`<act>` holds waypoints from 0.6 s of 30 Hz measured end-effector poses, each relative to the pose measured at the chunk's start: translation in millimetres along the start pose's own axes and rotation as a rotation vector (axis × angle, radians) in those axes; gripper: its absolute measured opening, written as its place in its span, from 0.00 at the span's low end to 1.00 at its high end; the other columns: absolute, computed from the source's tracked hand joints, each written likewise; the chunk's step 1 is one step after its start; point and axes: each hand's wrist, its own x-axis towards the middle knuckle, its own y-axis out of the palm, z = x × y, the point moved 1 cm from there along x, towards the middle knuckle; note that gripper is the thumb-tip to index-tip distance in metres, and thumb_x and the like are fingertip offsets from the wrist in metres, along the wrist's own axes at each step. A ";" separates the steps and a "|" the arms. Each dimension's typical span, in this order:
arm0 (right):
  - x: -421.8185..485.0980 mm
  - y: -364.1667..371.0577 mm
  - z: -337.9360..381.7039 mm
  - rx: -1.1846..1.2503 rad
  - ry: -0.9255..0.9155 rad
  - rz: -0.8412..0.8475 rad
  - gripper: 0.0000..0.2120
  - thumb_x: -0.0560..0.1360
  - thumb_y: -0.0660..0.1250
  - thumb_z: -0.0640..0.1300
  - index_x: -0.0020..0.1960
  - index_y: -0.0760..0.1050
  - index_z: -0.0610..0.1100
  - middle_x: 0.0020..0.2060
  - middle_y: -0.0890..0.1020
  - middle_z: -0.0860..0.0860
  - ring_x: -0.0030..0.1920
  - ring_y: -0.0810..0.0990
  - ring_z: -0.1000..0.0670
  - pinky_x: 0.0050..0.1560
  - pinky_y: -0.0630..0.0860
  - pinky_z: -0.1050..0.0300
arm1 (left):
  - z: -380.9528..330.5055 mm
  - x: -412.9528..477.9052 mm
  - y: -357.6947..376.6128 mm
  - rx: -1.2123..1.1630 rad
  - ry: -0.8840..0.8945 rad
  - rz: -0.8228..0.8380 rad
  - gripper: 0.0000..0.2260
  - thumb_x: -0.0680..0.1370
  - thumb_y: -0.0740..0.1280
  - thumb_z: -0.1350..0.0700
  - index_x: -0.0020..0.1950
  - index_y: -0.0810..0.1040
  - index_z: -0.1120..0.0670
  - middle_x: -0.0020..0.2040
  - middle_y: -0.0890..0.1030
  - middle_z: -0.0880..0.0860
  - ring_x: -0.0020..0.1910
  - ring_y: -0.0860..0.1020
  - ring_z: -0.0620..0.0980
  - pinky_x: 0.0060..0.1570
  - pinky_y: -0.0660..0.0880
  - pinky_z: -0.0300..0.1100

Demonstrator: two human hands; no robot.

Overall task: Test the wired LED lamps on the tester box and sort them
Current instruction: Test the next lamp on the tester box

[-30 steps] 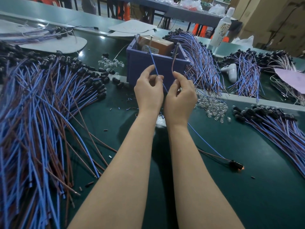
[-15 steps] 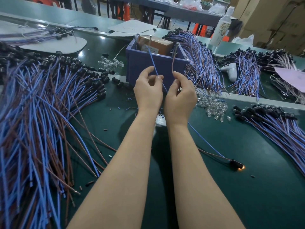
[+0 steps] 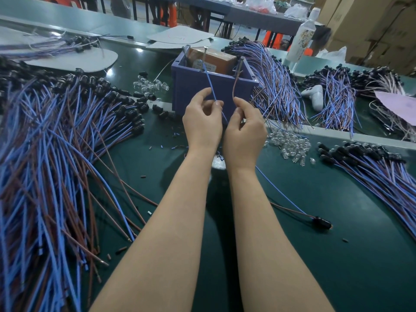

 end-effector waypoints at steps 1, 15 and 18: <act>-0.1 0.1 0.1 0.001 0.001 0.001 0.14 0.78 0.59 0.36 0.60 0.78 0.41 0.52 0.81 0.46 0.53 0.78 0.50 0.50 0.65 0.70 | 0.2 0.3 0.0 0.000 -0.001 0.000 0.14 0.77 0.65 0.64 0.62 0.74 0.60 0.45 0.83 0.56 0.48 0.81 0.54 0.57 0.75 0.53; -1.1 0.3 2.6 0.015 0.002 -0.005 0.13 0.78 0.60 0.35 0.59 0.79 0.41 0.51 0.81 0.45 0.52 0.78 0.48 0.48 0.65 0.69 | 0.0 0.0 -0.4 0.007 -0.007 0.006 0.14 0.77 0.65 0.63 0.62 0.75 0.59 0.46 0.83 0.56 0.48 0.81 0.55 0.56 0.76 0.52; -1.2 -0.2 2.7 0.014 -0.001 -0.008 0.13 0.77 0.60 0.35 0.59 0.79 0.40 0.51 0.81 0.45 0.52 0.78 0.48 0.48 0.66 0.69 | -0.1 -0.6 -0.4 0.013 -0.004 0.007 0.14 0.77 0.65 0.63 0.62 0.75 0.58 0.46 0.83 0.55 0.48 0.81 0.54 0.56 0.76 0.52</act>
